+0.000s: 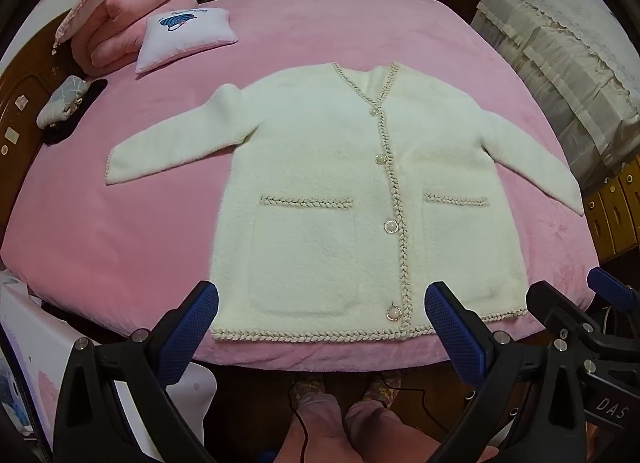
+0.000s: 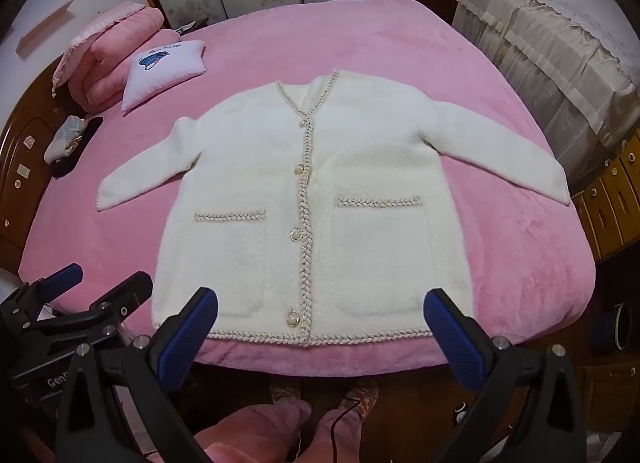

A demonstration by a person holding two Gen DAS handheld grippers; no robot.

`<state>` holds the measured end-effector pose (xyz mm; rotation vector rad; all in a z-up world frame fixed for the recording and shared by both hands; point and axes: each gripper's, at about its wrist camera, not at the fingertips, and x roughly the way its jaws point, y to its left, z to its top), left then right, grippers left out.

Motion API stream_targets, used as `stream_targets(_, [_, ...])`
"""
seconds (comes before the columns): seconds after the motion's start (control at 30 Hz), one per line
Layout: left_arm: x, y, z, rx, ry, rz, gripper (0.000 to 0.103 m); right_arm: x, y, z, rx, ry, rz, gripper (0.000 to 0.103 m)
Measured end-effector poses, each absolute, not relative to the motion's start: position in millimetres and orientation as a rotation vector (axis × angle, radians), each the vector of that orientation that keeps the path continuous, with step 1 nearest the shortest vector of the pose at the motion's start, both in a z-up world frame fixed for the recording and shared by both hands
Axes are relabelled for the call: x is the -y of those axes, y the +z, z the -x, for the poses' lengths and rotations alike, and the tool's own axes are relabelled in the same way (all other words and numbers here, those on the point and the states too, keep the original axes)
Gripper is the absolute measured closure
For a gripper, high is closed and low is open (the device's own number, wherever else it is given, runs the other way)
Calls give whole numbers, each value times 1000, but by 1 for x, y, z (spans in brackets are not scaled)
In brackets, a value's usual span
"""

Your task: Fold large clothes

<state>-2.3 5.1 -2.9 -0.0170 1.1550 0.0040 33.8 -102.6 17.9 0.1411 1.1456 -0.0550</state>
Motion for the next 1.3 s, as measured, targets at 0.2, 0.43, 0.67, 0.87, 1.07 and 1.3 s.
stream_targets(0.2, [2,-1,-1,-1161,5,13,1,103,16,-34,-1150,-56,-142,0])
stream_targets(0.43, [0,0,1,-1164,11,19,1,109,13,-34,-1166,-60,-152,0])
stream_targets(0.67, [1,-1,2,-1165,15,19,1,112,12,-34,-1171,-56,-151,0])
stream_targets(0.87, [1,-1,2,-1166,17,21,1,116,9,-36,-1184,-60,-159,0])
stream_targets(1.07, [0,-1,1,-1165,15,19,1,117,9,-36,-1184,-57,-160,0])
stream_targets(1.3, [6,-1,-2,-1180,36,17,1,123,9,-38,-1186,-50,-157,0])
